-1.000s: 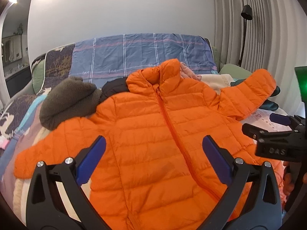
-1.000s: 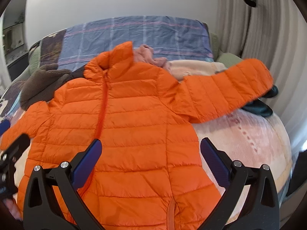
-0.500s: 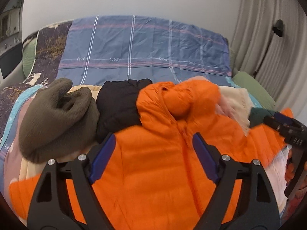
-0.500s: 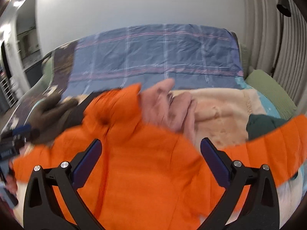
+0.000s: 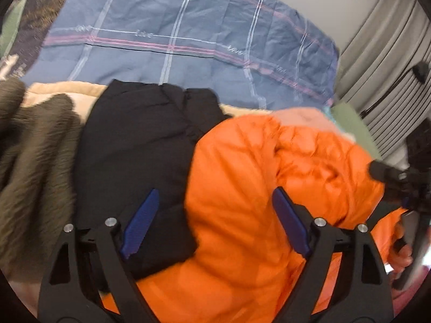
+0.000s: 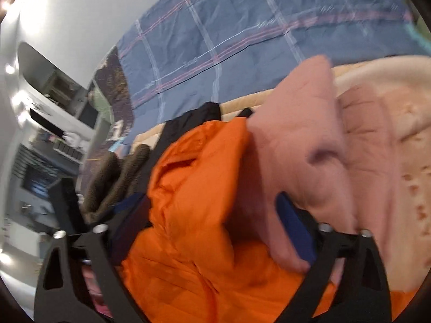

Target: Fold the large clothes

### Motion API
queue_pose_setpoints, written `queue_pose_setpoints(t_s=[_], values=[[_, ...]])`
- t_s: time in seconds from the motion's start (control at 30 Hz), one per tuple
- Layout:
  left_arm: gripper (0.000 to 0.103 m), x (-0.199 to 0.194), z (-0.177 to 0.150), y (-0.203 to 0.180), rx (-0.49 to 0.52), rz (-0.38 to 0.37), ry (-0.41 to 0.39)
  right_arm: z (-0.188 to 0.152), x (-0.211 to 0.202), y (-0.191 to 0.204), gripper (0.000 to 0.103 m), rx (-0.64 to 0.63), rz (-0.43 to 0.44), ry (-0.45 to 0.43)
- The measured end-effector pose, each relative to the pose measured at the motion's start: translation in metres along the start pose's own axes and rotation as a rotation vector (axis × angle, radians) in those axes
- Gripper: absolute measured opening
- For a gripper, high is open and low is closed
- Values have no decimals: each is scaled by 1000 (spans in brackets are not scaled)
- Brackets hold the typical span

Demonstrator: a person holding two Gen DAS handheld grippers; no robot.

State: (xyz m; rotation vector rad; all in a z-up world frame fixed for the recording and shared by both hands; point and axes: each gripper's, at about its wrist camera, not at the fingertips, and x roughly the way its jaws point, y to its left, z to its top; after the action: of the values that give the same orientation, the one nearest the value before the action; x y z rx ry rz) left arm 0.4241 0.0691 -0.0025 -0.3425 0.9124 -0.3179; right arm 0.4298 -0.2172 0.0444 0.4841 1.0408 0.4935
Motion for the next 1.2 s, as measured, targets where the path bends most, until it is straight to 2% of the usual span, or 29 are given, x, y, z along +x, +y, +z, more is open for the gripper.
queue_pose_setpoints(t_s=[0.03, 0.07, 0.1, 0.13, 0.17, 0.23, 0.33, 0.4, 0.43, 0.47, 0.5, 0.53, 0.57, 0.6, 0.67, 0.73, 0.83, 0.9, 0.97, 1.07, 1.17, 1.2], values=[[73, 3, 4, -2, -3, -36, -7, 3, 2, 1, 63, -2, 25, -13], [55, 6, 7, -6, 4, -64, -16, 5, 4, 3, 36, -1, 50, -19], [38, 5, 8, -10, 13, -70, -26, 7, 4, 3, 23, 1, 58, -29], [31, 2, 8, -16, 31, -79, -41, 7, 2, 5, 15, -4, 64, -50], [24, -3, 6, -23, 51, -93, -53, 3, -7, 14, 13, -36, 83, -84], [19, -26, 0, -36, 104, -128, -102, -7, -23, 28, 12, -111, 116, -112], [19, -78, -18, -47, 154, -208, -163, -43, -66, 54, 11, -246, 208, -157], [19, -120, -44, -53, 227, -263, -208, -84, -101, 67, 11, -383, 244, -191], [19, -136, -57, -53, 255, -261, -224, -111, -121, 71, 11, -458, 240, -205], [27, -159, -81, -52, 304, -245, -257, -141, -139, 72, 12, -520, 214, -215], [42, -174, -97, -50, 329, -232, -275, -157, -148, 68, 12, -545, 202, -216], [48, -190, -120, -45, 353, -214, -301, -181, -158, 60, 12, -564, 182, -209], [58, -202, -136, -41, 373, -201, -320, -197, -163, 55, 14, -567, 154, -197], [62, -208, -146, -39, 392, -182, -333, -213, -165, 48, 18, -559, 105, -170], [67, -214, -157, -38, 418, -102, -357, -221, -159, 41, 39, -536, 23, -134], [67, -210, -150, -35, 364, -56, -354, -214, -150, 35, 41, -482, -21, -124], [67, -205, -139, -28, 266, -38, -377, -207, -134, 33, 41, -385, -30, -110], [71, -196, -137, -26, 272, -31, -353, -213, -117, 37, 45, -387, -81, -70], [72, -173, -135, -26, 269, -11, -286, -220, -94, 34, 67, -376, -142, -16], [84, -136, -151, -20, 250, 19, -155, -231, -62, 23, 69, -319, -203, 61], [84, -88, -167, -15, 214, -5, -10, -227, -34, 0, 70, -199, -211, 102], [73, -70, -174, -16, 200, -13, 39, -225, -27, -8, 70, -151, -204, 100]])
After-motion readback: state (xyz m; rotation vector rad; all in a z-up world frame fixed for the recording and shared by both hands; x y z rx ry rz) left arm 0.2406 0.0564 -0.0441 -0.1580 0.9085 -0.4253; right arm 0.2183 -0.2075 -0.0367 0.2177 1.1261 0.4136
